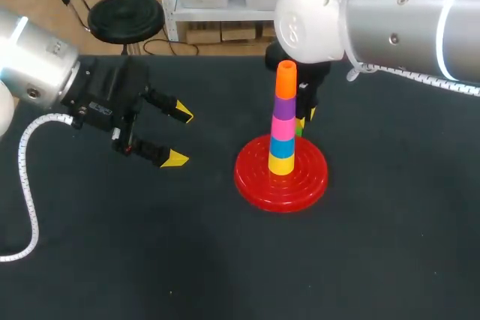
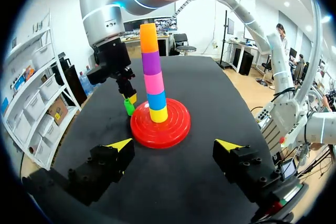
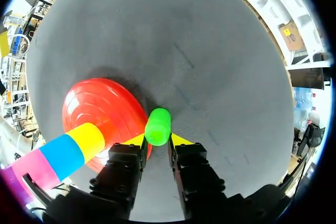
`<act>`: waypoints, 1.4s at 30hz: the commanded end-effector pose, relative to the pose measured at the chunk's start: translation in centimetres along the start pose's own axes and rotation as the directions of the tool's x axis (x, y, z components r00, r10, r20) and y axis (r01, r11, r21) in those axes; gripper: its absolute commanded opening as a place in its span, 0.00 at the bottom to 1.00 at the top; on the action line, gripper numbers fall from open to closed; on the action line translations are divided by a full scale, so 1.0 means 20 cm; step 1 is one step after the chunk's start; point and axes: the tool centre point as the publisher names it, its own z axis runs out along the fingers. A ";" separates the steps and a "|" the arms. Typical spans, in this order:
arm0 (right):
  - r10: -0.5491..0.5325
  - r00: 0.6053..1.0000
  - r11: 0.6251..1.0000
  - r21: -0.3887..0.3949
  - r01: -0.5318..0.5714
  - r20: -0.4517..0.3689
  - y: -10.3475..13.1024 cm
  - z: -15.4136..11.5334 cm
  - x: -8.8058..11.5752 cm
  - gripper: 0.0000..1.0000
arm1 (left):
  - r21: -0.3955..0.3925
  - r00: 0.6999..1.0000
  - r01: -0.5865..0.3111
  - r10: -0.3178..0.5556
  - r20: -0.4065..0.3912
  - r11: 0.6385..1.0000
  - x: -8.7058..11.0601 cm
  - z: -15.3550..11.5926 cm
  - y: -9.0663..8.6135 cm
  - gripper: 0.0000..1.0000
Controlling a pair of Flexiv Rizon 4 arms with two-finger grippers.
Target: Pick up and stack the cylinders on the red base in this order: pink,purple,orange,green
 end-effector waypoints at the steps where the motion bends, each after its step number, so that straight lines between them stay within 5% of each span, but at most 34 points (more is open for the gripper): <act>1: 0.005 1.000 1.000 0.007 -0.005 0.008 0.00 -0.01 0.01 0.00 | -0.002 1.000 -0.002 0.002 0.002 1.000 0.01 0.00 0.00 1.00; 14: 0.032 0.999 0.999 0.027 -0.033 0.014 -0.02 -0.02 0.02 0.01 | -0.002 1.000 -0.002 0.002 0.002 1.000 0.01 0.00 0.00 1.00; 16: 0.037 0.999 0.999 0.034 -0.038 0.016 -0.02 -0.03 0.02 0.58 | -0.002 1.000 -0.002 0.002 0.002 1.000 0.01 0.00 0.00 1.00; 17: 0.042 0.999 0.998 0.040 -0.043 0.015 -0.02 -0.03 0.02 1.00 | -0.002 1.000 -0.002 0.002 0.002 1.000 0.01 0.00 0.00 1.00; 42: 0.051 0.999 0.998 0.035 -0.051 0.018 -0.02 -0.04 0.01 1.00 | -0.002 1.000 -0.002 0.002 0.002 1.000 0.01 0.00 0.00 1.00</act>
